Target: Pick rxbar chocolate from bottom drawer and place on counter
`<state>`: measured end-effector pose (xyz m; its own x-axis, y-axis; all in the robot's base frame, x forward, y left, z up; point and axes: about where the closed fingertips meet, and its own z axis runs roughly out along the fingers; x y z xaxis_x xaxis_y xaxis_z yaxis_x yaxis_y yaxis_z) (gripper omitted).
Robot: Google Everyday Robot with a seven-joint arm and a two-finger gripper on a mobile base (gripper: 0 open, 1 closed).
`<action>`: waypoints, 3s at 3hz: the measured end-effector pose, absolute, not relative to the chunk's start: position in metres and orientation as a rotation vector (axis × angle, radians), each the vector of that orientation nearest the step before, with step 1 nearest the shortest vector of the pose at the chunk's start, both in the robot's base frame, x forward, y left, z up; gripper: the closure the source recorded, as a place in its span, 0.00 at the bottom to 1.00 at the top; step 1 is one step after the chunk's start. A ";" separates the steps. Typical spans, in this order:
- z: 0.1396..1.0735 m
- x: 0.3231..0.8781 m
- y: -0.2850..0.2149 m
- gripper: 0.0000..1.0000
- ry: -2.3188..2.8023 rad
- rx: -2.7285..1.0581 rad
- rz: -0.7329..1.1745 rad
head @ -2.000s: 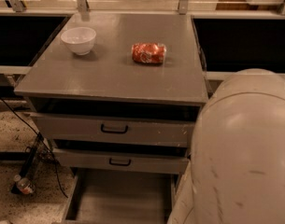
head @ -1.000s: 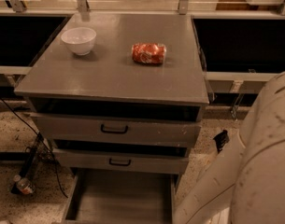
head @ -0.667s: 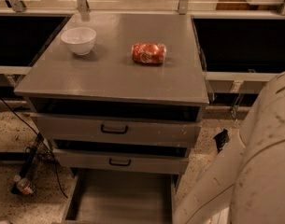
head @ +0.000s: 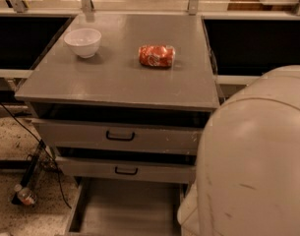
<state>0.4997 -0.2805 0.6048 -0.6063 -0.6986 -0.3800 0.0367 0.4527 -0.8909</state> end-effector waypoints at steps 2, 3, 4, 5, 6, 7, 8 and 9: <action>0.617 0.545 -0.329 1.00 1.896 -0.524 -1.368; 0.619 0.546 -0.333 1.00 1.895 -0.513 -1.375; 0.635 0.551 -0.356 1.00 1.910 -0.422 -1.401; 0.677 0.545 -0.382 1.00 1.837 -0.302 -1.447; 0.720 0.534 -0.400 1.00 1.743 -0.214 -1.494; 0.765 0.524 -0.421 1.00 1.649 -0.121 -1.539; 0.761 0.530 -0.423 1.00 1.661 -0.121 -1.542; 0.774 0.553 -0.434 1.00 1.645 -0.104 -1.569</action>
Offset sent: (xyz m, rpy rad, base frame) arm 0.0645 -0.0760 0.0235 -0.1764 -0.0486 -0.1265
